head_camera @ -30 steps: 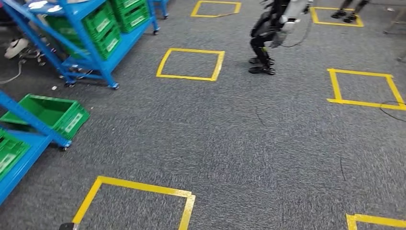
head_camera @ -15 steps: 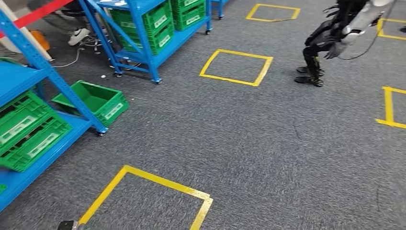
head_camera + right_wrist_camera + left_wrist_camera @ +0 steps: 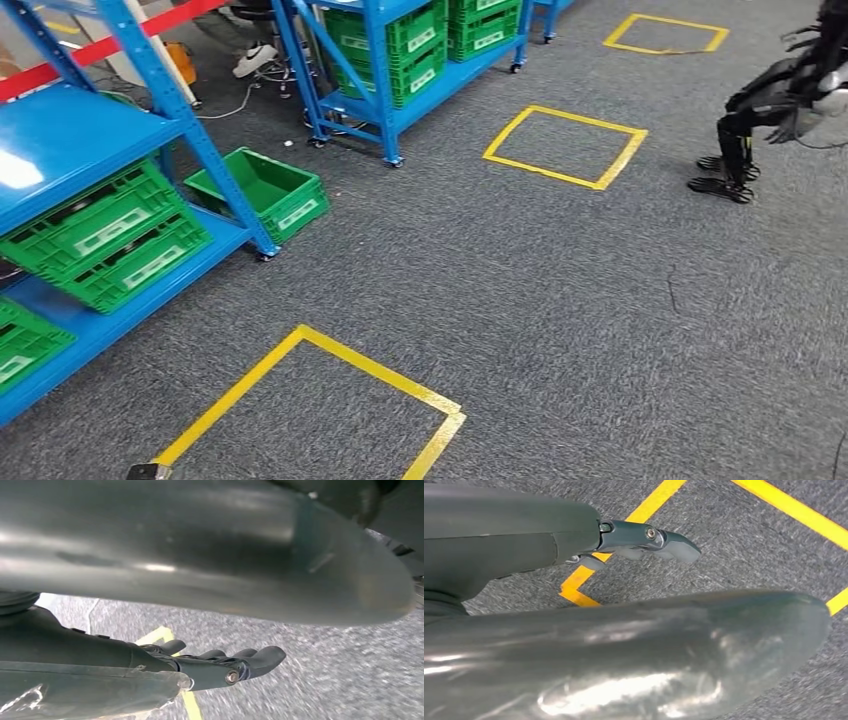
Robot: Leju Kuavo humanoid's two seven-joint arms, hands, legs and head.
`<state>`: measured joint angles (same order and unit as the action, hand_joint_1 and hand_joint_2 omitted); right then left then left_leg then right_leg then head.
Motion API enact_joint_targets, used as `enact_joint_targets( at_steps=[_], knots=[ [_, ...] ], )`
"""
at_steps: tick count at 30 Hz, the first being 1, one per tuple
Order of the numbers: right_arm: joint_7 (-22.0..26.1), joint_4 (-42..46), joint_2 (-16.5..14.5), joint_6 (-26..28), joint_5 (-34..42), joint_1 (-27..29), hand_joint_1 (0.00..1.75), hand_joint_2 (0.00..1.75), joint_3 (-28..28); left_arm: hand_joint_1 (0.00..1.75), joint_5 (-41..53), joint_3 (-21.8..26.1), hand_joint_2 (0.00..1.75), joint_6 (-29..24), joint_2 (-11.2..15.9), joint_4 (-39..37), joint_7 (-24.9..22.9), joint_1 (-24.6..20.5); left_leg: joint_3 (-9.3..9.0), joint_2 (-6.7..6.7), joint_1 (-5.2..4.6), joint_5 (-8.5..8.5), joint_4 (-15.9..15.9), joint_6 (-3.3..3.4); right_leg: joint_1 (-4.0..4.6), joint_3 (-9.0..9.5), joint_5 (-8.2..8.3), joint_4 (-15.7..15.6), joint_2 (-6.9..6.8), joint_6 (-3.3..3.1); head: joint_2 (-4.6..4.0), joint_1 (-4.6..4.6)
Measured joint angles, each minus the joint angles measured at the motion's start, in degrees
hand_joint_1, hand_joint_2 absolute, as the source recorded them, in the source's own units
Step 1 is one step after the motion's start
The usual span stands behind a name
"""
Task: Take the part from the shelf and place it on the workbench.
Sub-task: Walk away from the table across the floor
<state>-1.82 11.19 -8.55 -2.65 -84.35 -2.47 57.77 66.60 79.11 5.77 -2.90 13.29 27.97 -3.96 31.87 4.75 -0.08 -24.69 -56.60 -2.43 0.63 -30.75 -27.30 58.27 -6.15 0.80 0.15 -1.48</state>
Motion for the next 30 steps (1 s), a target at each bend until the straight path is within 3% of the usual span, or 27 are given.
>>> enact_joint_targets(
  at_steps=[2, 3, 5, 7, 8, 9, 10, 11, 13, 15, 17, 19, 20, 22, 24, 25, 27, 29, 30],
  knots=[
    [0.00, 0.00, 0.00, 0.01, -0.01, -0.11, 0.00, 0.00, 0.00, 0.00, 0.00, 0.01, 0.00, 0.00, -0.01, 0.00, 0.01, 0.07, 0.12, -1.05, -0.07, -0.02, 0.41, 0.69, 0.10, 0.24, -0.22, -0.04, -1.33, 0.55, 0.00, -0.09],
    [-0.02, 0.00, 0.00, 0.00, -0.05, -0.21, 0.00, 0.00, -0.01, 0.00, -0.01, 0.01, 0.00, 0.00, -0.03, 0.00, 0.01, 0.27, 0.14, -1.73, 0.03, 0.07, 0.49, 0.96, 0.01, 0.27, -0.57, 0.21, -1.05, 0.90, 0.00, -0.18],
    [-0.09, 0.00, -0.01, -0.01, -0.14, -0.29, 0.00, 0.00, -0.02, 0.00, -0.01, 0.02, 0.00, 0.00, -0.04, 0.00, -0.01, 0.47, 0.15, -3.06, 0.37, 0.38, 0.64, 1.59, -0.25, -1.15, -2.93, 3.72, 1.95, 1.59, 0.01, -0.42],
    [-0.19, 0.00, -0.02, -0.06, -0.24, -0.14, 0.00, 0.00, -0.02, 0.00, -0.01, 0.02, 0.00, 0.01, -0.02, 0.00, -0.02, 0.35, 0.37, -4.49, 0.53, 0.56, 0.63, 1.99, -0.46, -4.81, -6.83, 11.64, 5.19, 1.95, 0.01, -0.68],
    [-0.23, 0.00, -0.02, -0.08, -0.28, -0.03, 0.00, 0.00, -0.02, 0.00, -0.02, 0.02, 0.00, 0.03, 0.01, 0.00, -0.02, 0.31, 0.44, -5.35, 0.56, 0.62, 0.62, 2.06, -0.52, -6.62, -8.11, 15.28, 5.69, 2.04, 0.00, -0.72],
    [-0.25, 0.00, -0.02, -0.10, -0.31, 0.08, 0.00, 0.00, -0.02, 0.00, -0.02, 0.02, 0.00, 0.08, 0.03, 0.00, -0.02, 0.34, 0.48, -6.23, 0.60, 0.66, 0.61, 2.05, -0.59, -7.62, -8.24, 17.10, 5.87, 2.10, 0.00, -0.73],
    [-0.26, 0.00, -0.02, -0.10, -0.33, 0.14, 0.00, 0.00, -0.02, 0.00, -0.03, 0.02, 0.00, 0.13, 0.03, 0.00, -0.02, 0.40, 0.47, -7.15, 0.67, 0.72, 0.59, 1.96, -0.70, -7.58, -7.24, 16.63, 5.97, 2.14, 0.00, -0.72],
    [-0.26, 0.00, -0.02, -0.10, -0.34, 0.16, 0.00, 0.00, -0.02, 0.00, -0.03, 0.02, 0.00, 0.17, 0.01, 0.00, -0.02, 0.45, 0.45, -8.06, 0.80, 0.77, 0.56, 1.80, -0.87, -6.45, -5.29, 13.94, 6.31, 2.21, 0.00, -0.73],
    [-0.25, -0.01, -0.04, -0.10, -0.36, 0.13, 0.00, 0.00, -0.02, 0.00, -0.03, 0.02, 0.00, 0.21, 0.02, 0.00, -0.01, 0.39, 0.59, -9.80, 1.00, 0.82, 0.28, 1.20, -1.53, -2.78, -1.46, 5.86, 8.77, 2.49, 0.00, -0.80],
    [-0.22, -0.03, -0.08, -0.10, -0.40, 0.06, 0.00, 0.00, -0.03, 0.00, -0.03, 0.02, 0.00, 0.21, 0.10, 0.00, 0.02, 0.31, 1.04, -11.26, 1.06, 0.96, 0.03, 0.37, -1.95, -0.71, -0.19, 1.32, 10.96, 2.34, 0.00, -0.81],
    [-0.21, -0.03, -0.08, -0.09, -0.52, -0.04, 0.00, 0.00, -0.04, 0.00, -0.02, 0.03, 0.00, 0.18, 0.18, 0.00, 0.04, 0.58, 1.53, -12.48, 1.22, 1.38, 0.21, -0.45, -1.84, -0.61, -0.23, 1.01, 10.48, 1.54, 0.00, -0.74],
    [-0.23, -0.02, -0.05, -0.04, -0.66, -0.12, 0.00, 0.00, -0.04, 0.00, -0.01, 0.03, 0.00, 0.15, 0.08, -0.02, 0.05, 0.92, 2.14, -10.97, 1.22, 0.81, -0.53, -0.99, -1.75, -0.67, 0.10, 0.89, 9.11, 0.62, 0.00, -0.48],
    [-0.26, -0.02, -0.05, -0.03, -0.73, -0.08, 0.00, 0.00, -0.04, 0.00, 0.01, 0.02, 0.00, 0.14, 0.01, -0.03, 0.05, 0.86, 3.01, -9.41, 1.12, -0.48, -2.34, -1.12, -1.70, -0.72, 0.25, 0.77, 8.30, 0.22, 0.00, -0.23],
    [-0.36, -0.02, -0.03, 0.00, -0.80, 0.15, 0.00, 0.00, -0.04, 0.00, 0.08, 0.02, 0.00, 0.14, -0.11, -0.05, 0.05, 0.48, 6.19, -6.50, 0.97, -4.51, -9.26, -1.23, -1.36, -0.92, 0.32, 0.69, 6.53, -0.26, 0.00, 0.25],
    [-0.44, -0.02, 0.00, 0.04, -0.82, 0.43, 0.00, 0.00, -0.04, 0.00, 0.18, 0.02, 0.00, 0.15, -0.20, -0.07, -0.01, 0.36, 8.87, -5.85, 0.97, -7.03, -15.54, -1.24, -1.05, -1.11, 0.29, 0.70, 4.70, -0.39, 0.00, 0.29],
    [-0.43, -0.02, 0.02, 0.07, -0.85, 0.49, 0.00, 0.00, -0.04, 0.00, 0.22, 0.01, 0.00, 0.15, -0.24, -0.08, -0.04, 0.47, 8.92, -5.74, 0.96, -6.80, -16.20, -1.16, -0.94, -1.15, 0.29, 0.70, 3.90, -0.41, 0.00, 0.30],
    [-0.43, -0.02, 0.02, 0.13, -1.02, 0.47, 0.00, 0.00, -0.08, 0.00, 0.32, 0.00, 0.00, 0.17, -0.31, -0.09, -0.09, 0.65, 5.94, -4.86, 0.81, -3.82, -11.52, -0.80, -0.82, -1.04, 0.24, 0.70, 2.44, -0.38, 0.00, 0.30],
    [-0.50, -0.02, 0.02, 0.19, -1.27, 0.46, 0.00, 0.00, -0.17, 0.00, 0.42, -0.02, 0.00, 0.21, -0.36, -0.09, -0.03, 0.44, 1.74, -1.47, 0.23, -1.19, -4.11, -0.13, -0.54, -0.85, 0.05, 0.79, 1.11, -0.09, 0.00, 0.36],
    [-0.52, -0.02, 0.02, 0.21, -1.34, 0.46, 0.00, 0.00, -0.21, 0.00, 0.46, -0.03, 0.00, 0.23, -0.37, -0.09, 0.01, 0.27, 0.55, -0.15, -0.07, -0.69, -1.72, 0.25, -0.37, -0.76, -0.06, 0.82, 0.44, 0.13, 0.00, 0.34]
  ],
)
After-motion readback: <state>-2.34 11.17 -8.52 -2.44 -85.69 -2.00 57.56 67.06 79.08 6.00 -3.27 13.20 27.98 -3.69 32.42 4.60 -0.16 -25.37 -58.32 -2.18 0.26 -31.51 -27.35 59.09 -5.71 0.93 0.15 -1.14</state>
